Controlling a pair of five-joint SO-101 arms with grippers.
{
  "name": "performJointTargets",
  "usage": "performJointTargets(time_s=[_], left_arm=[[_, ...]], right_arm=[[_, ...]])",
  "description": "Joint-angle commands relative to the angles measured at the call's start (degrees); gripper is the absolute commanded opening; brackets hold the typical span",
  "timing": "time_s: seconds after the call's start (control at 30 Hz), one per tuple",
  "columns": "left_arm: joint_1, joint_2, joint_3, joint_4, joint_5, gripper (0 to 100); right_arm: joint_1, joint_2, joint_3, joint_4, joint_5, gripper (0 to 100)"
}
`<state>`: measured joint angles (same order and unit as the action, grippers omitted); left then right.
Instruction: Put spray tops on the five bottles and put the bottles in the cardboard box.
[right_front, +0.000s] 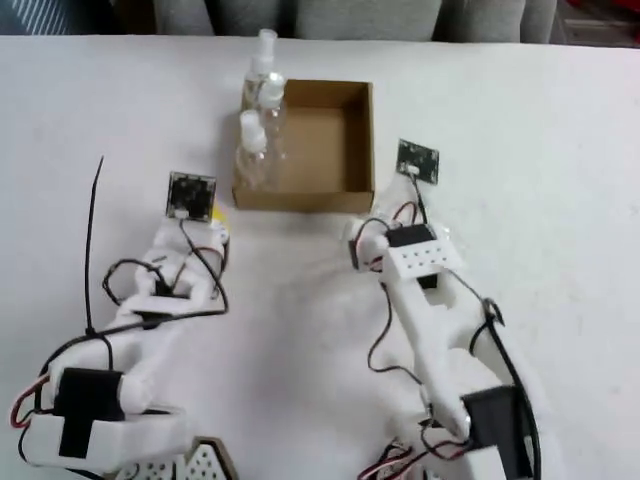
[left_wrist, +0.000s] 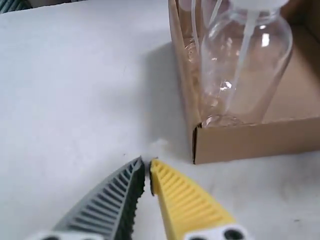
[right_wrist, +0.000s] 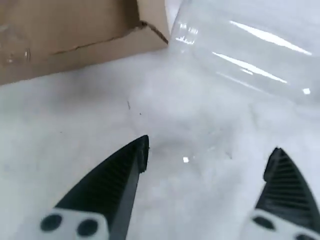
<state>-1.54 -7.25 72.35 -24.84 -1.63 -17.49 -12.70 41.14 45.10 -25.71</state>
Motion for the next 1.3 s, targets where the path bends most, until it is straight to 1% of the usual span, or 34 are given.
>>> performJointTargets(time_s=[0.0,0.23,0.37,0.6,0.83,1.0,1.2,1.27], left_arm=[[-0.22,-1.71,-2.64,0.18,-0.62,2],[-0.22,-1.71,-2.64,0.18,-0.62,2],[-0.22,-1.71,-2.64,0.18,-0.62,2],[-0.22,-1.71,-2.64,0.18,-0.62,2],[-0.22,-1.71,-2.64,0.18,-0.62,2],[-0.22,-1.71,-2.46,0.18,-0.62,2],[-0.22,-1.71,-2.46,0.18,-0.62,2],[-0.22,-1.71,-2.46,0.18,-0.62,2]], right_arm=[[0.22,-6.11,-2.46,3.91,-1.14,33.0],[0.13,-6.99,-1.58,4.0,-16.62,33.0],[-0.66,-3.21,-0.62,-0.04,-22.07,33.0],[-0.48,1.98,-0.97,-7.08,-22.77,33.0],[-1.01,2.51,-0.79,-7.69,-22.77,33.0],[-2.42,10.24,-2.55,-9.63,-22.24,33.0],[-2.42,17.27,-9.41,-4.7,-22.24,32.9],[-2.24,18.24,-10.46,-3.82,-22.24,30.9]])
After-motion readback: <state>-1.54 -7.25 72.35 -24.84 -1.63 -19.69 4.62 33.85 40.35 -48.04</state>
